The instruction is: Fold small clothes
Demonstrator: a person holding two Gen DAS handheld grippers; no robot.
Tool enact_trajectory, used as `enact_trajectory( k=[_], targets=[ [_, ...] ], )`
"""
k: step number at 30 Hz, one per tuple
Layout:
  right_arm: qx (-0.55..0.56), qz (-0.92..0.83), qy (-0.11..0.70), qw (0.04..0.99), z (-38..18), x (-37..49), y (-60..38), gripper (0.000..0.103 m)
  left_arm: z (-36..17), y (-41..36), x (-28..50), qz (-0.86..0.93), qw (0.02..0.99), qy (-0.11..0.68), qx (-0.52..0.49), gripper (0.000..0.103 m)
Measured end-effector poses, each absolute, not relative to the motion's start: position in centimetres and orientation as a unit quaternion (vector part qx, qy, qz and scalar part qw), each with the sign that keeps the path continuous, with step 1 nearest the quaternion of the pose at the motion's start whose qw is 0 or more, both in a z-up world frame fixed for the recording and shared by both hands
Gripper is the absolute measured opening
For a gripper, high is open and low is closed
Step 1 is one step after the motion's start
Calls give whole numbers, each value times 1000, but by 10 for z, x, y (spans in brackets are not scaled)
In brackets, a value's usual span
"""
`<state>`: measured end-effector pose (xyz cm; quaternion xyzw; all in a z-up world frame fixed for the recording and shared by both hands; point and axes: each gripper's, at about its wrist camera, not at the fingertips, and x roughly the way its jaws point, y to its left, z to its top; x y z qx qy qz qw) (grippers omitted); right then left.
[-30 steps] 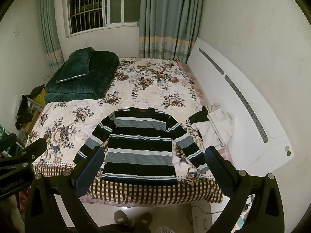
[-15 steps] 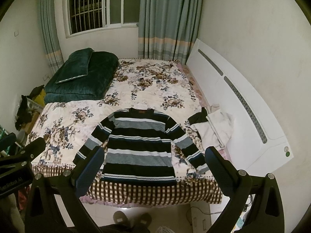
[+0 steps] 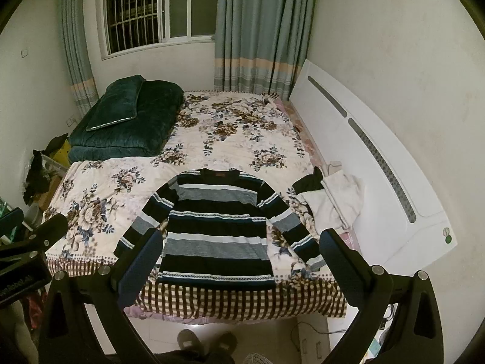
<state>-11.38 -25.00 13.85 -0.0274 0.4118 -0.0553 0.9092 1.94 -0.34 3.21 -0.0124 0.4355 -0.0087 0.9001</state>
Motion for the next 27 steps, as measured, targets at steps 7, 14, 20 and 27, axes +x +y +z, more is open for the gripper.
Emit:
enact_trajectory(
  k=[7,14,20,27],
  targets=[
    [-28,-55,412,909,141,-112,-251,103,32,-2,18,-9,901,434,-12,103],
    [-28,-56,412,909,141,-113,-249,103,32,-3,17,-9,901,433,-13,103],
    [-30,-57,411,909,141,-114,-248,103,33,-3,17,-9,901,433,-14,103],
    [-29,-57,411,909,141,-113,-249,103,31,-3,16,-9,902,431,-13,103]
  ],
)
